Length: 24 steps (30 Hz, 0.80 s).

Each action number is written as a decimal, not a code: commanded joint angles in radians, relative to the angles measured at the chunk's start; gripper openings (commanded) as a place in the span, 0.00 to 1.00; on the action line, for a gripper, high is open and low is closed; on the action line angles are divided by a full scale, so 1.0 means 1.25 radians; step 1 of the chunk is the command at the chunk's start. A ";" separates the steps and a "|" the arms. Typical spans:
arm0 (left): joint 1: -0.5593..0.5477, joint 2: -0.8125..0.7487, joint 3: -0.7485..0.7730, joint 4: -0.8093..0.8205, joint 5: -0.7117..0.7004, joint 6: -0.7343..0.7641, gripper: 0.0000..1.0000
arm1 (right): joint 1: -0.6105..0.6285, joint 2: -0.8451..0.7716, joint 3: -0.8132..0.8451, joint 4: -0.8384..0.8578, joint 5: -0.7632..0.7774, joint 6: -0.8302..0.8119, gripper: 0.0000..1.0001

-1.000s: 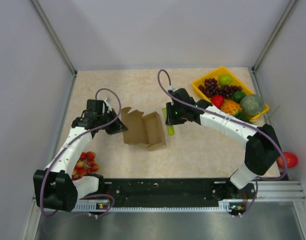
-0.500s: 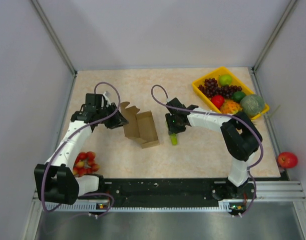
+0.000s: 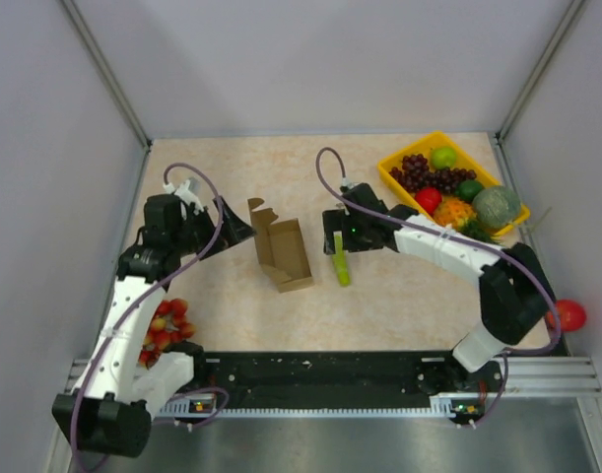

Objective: Unpack the express box

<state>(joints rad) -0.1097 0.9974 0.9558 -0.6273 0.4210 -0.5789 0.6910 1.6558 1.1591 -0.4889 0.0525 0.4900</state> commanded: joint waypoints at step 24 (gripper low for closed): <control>0.003 -0.431 0.218 -0.379 -0.128 0.089 0.99 | -0.005 -0.813 0.048 -0.361 0.278 0.098 0.99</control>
<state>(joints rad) -0.1097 0.4316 1.0779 -1.0664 0.2348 -0.5583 0.6907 0.6678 1.1381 -0.8619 0.3637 0.5930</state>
